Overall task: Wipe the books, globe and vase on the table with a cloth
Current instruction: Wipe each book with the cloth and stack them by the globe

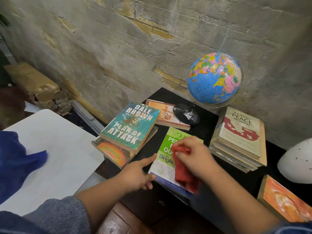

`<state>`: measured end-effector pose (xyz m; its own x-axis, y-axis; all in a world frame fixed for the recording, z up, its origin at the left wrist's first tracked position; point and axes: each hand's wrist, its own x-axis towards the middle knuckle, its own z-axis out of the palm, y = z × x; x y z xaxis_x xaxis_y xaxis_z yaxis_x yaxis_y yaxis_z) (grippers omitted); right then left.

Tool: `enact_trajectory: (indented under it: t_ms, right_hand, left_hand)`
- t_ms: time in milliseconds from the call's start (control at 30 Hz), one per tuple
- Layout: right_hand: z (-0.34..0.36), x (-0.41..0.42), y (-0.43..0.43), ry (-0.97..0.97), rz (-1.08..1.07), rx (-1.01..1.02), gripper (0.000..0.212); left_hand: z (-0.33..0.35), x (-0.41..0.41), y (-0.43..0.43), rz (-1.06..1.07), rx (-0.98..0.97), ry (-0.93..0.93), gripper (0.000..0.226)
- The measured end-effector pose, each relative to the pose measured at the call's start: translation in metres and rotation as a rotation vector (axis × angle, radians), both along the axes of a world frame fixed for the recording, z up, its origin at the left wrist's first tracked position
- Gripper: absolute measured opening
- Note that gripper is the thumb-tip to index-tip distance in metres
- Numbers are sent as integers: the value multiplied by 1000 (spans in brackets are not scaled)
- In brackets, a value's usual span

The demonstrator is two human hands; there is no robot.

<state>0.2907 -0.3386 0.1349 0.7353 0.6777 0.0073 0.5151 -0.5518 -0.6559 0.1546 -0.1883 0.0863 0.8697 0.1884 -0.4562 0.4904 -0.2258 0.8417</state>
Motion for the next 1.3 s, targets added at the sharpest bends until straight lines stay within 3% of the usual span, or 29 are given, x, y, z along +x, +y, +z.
enact_trajectory:
  t_ms: [100, 167, 300, 400, 467, 600, 767, 933, 1100, 1300]
  right_hand:
    - [23, 5, -9, 119, -150, 406, 54]
    - [27, 1, -16, 189, -117, 483, 67]
    - [2, -6, -25, 32, -78, 55, 41]
    - [-23, -10, -24, -28, 48, -251, 59]
    - [-31, -20, -21, -152, 157, -350, 58]
    - [-30, -40, -18, -283, 395, -349, 47]
    - [-28, -18, -5, -351, 119, -407, 45]
    - [-34, -40, -3, -302, 400, -317, 39]
    - [-26, -5, 5, -311, 204, -434, 43]
    - [-24, -36, 8, -355, 429, -455, 46]
  left_hand:
    - [2, -1, 0, -3, 14, 10, 70]
    - [2, -1, -1, -3, 18, 13, 69]
    - [1, 0, -1, 11, -3, 4, 70]
    - [1, -1, -1, 20, 2, 20, 69]
    - [4, -1, -2, 15, 0, 15, 69]
    - [9, -1, -3, 1, -36, 26, 66]
    - [3, 1, 3, -8, -37, 93, 65]
    - [3, 2, 3, 9, -55, 91, 63]
    - [4, 2, 2, 31, -44, 94, 64]
    - [0, 2, 1, 36, -63, 76, 61]
